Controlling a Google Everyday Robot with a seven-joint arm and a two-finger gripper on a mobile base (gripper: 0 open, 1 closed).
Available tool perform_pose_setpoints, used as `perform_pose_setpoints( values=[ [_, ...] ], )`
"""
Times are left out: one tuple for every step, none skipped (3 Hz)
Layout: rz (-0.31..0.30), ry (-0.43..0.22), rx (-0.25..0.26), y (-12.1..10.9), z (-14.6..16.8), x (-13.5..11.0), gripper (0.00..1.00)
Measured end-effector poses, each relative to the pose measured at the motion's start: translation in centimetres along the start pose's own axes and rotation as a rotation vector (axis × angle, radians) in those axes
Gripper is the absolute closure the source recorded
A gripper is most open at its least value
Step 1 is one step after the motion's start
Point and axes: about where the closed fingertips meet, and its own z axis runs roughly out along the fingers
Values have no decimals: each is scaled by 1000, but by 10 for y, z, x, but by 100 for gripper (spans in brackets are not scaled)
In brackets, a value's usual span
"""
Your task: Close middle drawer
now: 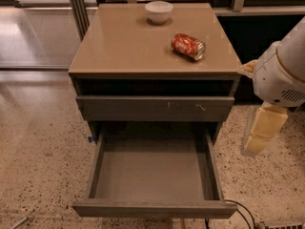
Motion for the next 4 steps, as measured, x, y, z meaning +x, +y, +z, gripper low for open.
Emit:
perform_pose_setpoints(
  values=[
    [19,62,-15,22,30,16,0],
    [19,62,-15,22,30,16,0],
    [52,24,-40,35,48,12,0],
    [87,-11,-63,52,75,7,0]
  ],
)
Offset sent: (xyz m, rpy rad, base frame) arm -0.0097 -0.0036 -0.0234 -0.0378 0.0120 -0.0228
